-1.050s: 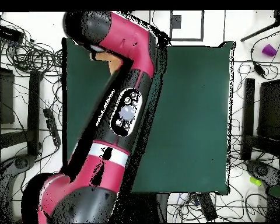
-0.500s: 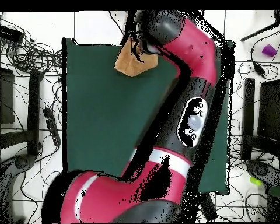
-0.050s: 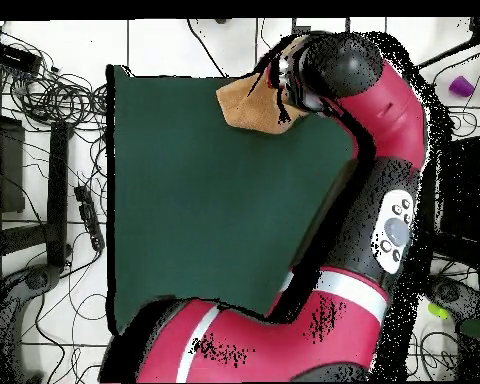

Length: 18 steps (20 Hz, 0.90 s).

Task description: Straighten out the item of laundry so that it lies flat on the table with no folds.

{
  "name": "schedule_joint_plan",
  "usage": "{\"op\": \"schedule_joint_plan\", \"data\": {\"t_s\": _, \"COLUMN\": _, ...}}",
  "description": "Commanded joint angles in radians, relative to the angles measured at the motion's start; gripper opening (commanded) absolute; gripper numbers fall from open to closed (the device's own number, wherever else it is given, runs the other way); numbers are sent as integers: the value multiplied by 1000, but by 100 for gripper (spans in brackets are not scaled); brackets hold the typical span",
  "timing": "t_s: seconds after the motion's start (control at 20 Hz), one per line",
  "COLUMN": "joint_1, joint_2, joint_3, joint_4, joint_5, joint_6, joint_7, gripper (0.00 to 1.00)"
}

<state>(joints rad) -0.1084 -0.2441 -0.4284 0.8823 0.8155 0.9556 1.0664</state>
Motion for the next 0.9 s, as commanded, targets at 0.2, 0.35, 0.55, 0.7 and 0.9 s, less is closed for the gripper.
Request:
{"op": "schedule_joint_plan", "data": {"t_s": 0.2, "joint_1": 119, "joint_2": -209, "joint_3": 240, "joint_4": 383, "joint_5": -38, "joint_6": -23, "joint_7": -6, "gripper": 0}}
{"op": "schedule_joint_plan", "data": {"t_s": 0.35, "joint_1": 141, "joint_2": -229, "joint_3": 243, "joint_4": 381, "joint_5": -49, "joint_6": -7, "joint_7": 81, "gripper": 0}}
{"op": "schedule_joint_plan", "data": {"t_s": 0.55, "joint_1": 157, "joint_2": -239, "joint_3": 264, "joint_4": 399, "joint_5": -45, "joint_6": -30, "joint_7": 124, "gripper": 0}}
{"op": "schedule_joint_plan", "data": {"t_s": 0.7, "joint_1": 160, "joint_2": -251, "joint_3": 284, "joint_4": 437, "joint_5": -38, "joint_6": -53, "joint_7": 104, "gripper": 0}}
{"op": "schedule_joint_plan", "data": {"t_s": 0.9, "joint_1": 141, "joint_2": -294, "joint_3": 322, "joint_4": 518, "joint_5": -47, "joint_6": -75, "joint_7": 10, "gripper": 0}}
